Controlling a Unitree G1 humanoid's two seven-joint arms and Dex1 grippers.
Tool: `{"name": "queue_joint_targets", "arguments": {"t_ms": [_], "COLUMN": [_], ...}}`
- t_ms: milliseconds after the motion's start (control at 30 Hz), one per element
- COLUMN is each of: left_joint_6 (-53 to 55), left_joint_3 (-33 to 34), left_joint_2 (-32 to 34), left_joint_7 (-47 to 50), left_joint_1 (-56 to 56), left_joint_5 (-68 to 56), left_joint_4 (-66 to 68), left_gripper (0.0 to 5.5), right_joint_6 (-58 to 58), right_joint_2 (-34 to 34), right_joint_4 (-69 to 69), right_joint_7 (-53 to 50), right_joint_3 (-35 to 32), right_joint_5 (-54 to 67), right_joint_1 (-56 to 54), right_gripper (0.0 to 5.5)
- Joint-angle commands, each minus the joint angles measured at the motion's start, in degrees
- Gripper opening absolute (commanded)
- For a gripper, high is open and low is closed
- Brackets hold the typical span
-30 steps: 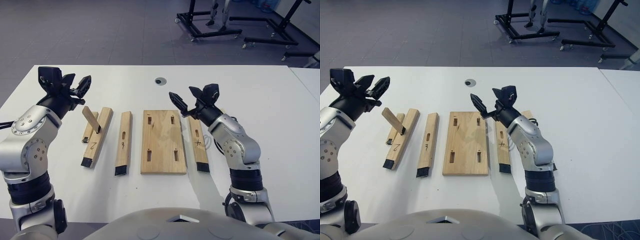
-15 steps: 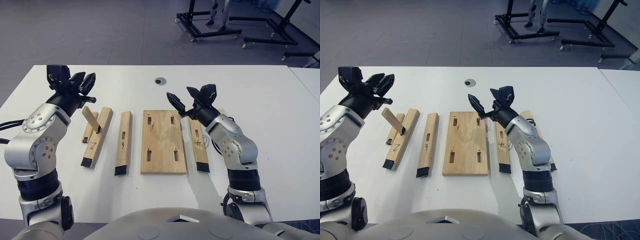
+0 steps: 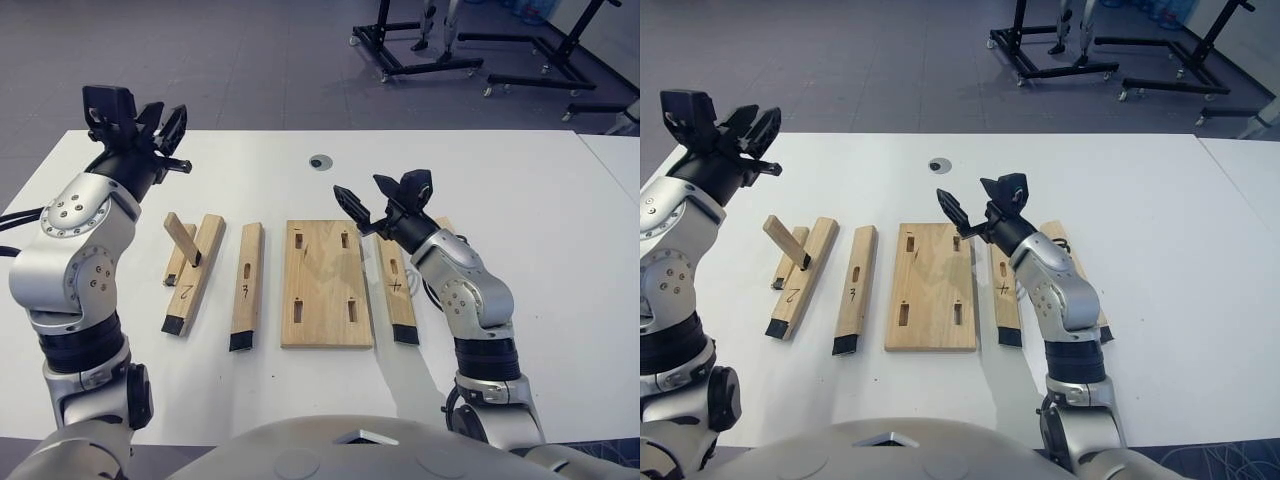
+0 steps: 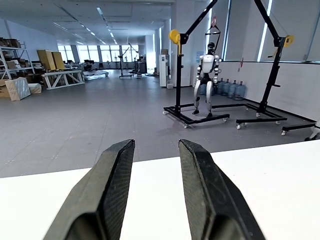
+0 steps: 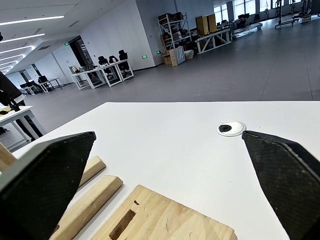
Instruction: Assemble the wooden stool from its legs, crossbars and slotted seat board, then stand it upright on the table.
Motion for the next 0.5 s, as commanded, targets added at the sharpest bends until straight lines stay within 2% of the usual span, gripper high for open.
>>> {"name": "queue_joint_targets", "arguments": {"t_ms": [33,133,300,400,500], "left_joint_6": [-2.2,-6.5,-19.8,-21.2,-15.8], "left_joint_3": [-0.9,-2.7,-8.1,-7.1,-3.6], "left_joint_2": [-2.4,-5.0,-8.4,-9.8,-8.7], "left_joint_7": [0.2,-0.2,-3.9,-3.4,-1.6], "left_joint_1": [3.8,8.2,16.0,13.5,5.9], "left_joint_5": [1.4,3.4,9.5,8.5,4.1], "left_joint_4": [1.2,4.8,20.7,20.3,12.6], "left_gripper": [1.63,1.63,1.63,1.63,1.63], "right_joint_6": [1.4,2.4,3.8,4.4,4.7], "right_joint_2": [-1.2,-1.9,-2.7,-2.7,-2.6], "right_joint_4": [-0.7,-0.9,-1.0,-1.2,-1.7], "right_joint_7": [0.7,1.2,1.9,2.0,1.7], "right_joint_3": [0.0,0.0,0.0,-0.1,-0.3], "right_joint_5": [0.3,0.6,1.1,1.3,1.3], "right_joint_1": [-0.5,-0.7,-1.0,-1.5,-1.8], "right_gripper": [5.4,5.4,5.4,5.4,5.4]}}
